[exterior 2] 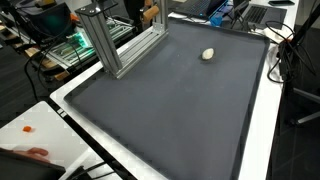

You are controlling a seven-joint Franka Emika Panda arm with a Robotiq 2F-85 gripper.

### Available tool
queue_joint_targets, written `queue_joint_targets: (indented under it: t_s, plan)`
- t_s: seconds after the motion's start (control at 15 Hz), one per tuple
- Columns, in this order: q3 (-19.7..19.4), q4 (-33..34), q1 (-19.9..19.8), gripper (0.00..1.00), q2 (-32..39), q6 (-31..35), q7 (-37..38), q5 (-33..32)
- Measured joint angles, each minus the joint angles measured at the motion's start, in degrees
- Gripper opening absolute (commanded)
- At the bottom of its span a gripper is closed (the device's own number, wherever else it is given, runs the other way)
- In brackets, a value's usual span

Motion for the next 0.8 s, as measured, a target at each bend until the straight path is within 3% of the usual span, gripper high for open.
queue_joint_targets:
  t_s: [0.07,0.27,0.6,0.67,0.73,0.8]
  plan:
    - [0.1,0.0,0.0,0.56,0.0,0.2,0.0,0.0]
    - [0.0,-0.2,-0.2,0.34,0.0,0.4,0.0,-1.0]
    - [0.1,-0.3,-0.3,0.31,-0.1,0.7,0.0,-1.1]
    - [0.1,-0.3,-0.2,0.76,-0.1,0.7,0.0,-1.1]
    - [0.1,-0.3,-0.2,0.78,-0.1,0.8,0.0,-1.1]
    - [0.1,-0.3,-0.1,0.73,0.0,0.8,0.0,-1.1]
